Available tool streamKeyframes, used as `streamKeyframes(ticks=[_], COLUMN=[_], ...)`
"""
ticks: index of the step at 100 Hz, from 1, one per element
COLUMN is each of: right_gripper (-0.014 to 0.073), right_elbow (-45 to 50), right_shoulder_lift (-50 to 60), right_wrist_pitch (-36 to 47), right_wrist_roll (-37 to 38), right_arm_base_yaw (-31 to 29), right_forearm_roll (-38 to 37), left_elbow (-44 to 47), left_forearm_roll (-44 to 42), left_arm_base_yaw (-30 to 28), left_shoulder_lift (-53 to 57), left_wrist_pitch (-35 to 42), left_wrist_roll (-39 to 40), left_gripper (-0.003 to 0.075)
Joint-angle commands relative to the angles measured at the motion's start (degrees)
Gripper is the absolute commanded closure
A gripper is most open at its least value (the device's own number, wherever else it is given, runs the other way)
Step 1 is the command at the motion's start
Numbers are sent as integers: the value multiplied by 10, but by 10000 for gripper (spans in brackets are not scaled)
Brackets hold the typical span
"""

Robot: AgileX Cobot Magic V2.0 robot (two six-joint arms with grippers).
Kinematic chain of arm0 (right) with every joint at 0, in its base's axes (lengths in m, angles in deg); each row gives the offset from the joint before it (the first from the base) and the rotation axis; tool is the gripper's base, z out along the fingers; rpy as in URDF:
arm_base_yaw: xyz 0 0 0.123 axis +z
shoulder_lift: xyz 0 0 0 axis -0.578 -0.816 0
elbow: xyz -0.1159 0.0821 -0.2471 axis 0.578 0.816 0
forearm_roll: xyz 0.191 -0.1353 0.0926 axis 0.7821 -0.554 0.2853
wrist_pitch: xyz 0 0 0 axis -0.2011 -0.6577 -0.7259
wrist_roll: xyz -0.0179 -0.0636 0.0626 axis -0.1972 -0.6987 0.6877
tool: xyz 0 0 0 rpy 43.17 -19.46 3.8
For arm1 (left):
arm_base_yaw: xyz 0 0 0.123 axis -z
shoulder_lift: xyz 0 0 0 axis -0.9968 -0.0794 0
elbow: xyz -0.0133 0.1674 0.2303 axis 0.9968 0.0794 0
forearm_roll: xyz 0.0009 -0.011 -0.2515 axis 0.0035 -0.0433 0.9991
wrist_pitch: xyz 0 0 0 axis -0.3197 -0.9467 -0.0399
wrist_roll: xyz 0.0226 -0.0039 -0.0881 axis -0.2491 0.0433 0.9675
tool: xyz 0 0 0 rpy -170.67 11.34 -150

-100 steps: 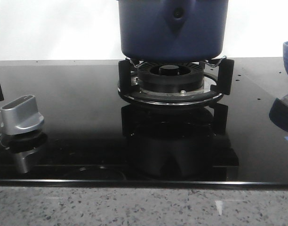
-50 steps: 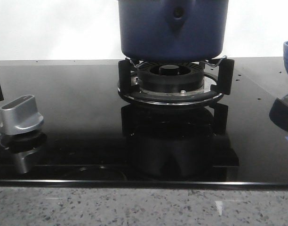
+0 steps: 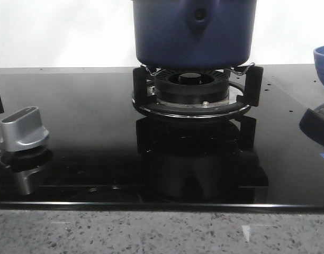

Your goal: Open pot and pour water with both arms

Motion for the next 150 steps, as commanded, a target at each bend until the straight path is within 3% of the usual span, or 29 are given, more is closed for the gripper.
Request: streamKeyframes(ticks=[1,42,77,122,136,150], right_gripper=[666,666,666,658,640,640], right_elbow=[-53,-252,-334,-309,-237,-114], right_shoulder_lift=[22,21,20,-13,3,43], right_wrist_pitch=[-4,-77,-4,126,218,377], right_wrist_roll=[-5,-36,-37,-72,-75,-91], right_arm_base_yaw=[-4,73,197,298,306,306], right_forearm_roll=[8,39,39,39,25,24], left_elbow=[-23,-23,-23,-23,-23,-23], left_forearm_roll=[45,45,45,45,45,45], left_arm_base_yaw=[-2,-2,-2,-2,-2,-2], left_shoulder_lift=[31,31,31,31,31,31], left_wrist_pitch=[-8,-6,4,9,18,19], left_wrist_roll=[6,6,6,6,6,6], left_gripper=[355,355,355,355,355,355])
